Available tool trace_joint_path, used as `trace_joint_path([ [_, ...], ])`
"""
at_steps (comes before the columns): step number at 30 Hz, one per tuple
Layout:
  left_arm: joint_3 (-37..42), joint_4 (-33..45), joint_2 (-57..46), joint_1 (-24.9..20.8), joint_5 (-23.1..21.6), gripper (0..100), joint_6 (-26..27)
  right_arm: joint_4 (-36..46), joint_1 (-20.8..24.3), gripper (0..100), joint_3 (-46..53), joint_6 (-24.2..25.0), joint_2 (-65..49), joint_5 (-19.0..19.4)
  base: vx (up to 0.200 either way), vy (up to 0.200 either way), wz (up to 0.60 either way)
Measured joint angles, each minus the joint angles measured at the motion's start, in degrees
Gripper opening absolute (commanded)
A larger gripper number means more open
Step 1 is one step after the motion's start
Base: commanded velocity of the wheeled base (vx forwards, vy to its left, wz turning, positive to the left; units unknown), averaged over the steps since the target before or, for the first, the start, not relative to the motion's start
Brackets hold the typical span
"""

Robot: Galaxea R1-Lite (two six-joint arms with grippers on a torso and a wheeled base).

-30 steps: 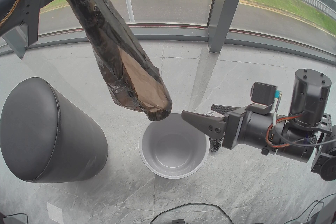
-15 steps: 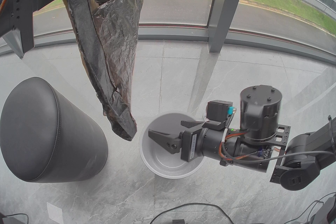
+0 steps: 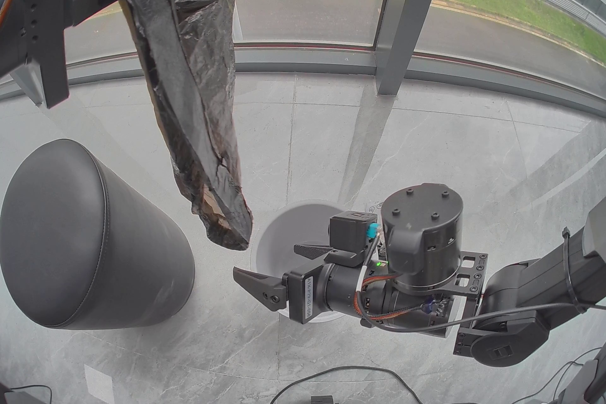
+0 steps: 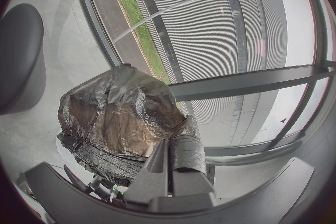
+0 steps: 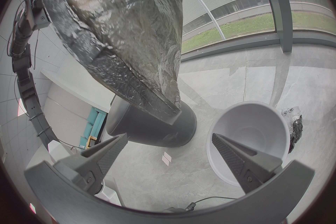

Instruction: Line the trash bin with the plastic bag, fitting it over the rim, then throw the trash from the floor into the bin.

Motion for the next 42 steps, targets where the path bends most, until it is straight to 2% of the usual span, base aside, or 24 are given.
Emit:
trace_joint_path([
  [14, 2.8, 0.1, -3.1, -5.7, -4.6, 0, -1.6, 0.0, -0.2, 100, -4.8, -0.3, 4.4, -3.6, 0.000, 0.000, 0.00],
  [27, 3.5, 0.0, -4.1, -5.6, -4.6, 0, -1.5, 0.0, -0.3, 100, -5.4, -3.0, 4.1, -9.7, 0.000, 0.000, 0.00],
  [36, 3.8, 0.0, -3.9, -5.4, -4.8, 0, -1.5, 0.0, -0.3, 100, -5.0, -3.7, 2.3, -10.5, 0.000, 0.000, 0.00],
  [42, 4.6, 0.0, -4.1, -5.4, -6.3, 0, -1.4, -0.4, -0.3, 100, -5.7, -4.1, 2.2, -15.8, 0.000, 0.000, 0.00],
])
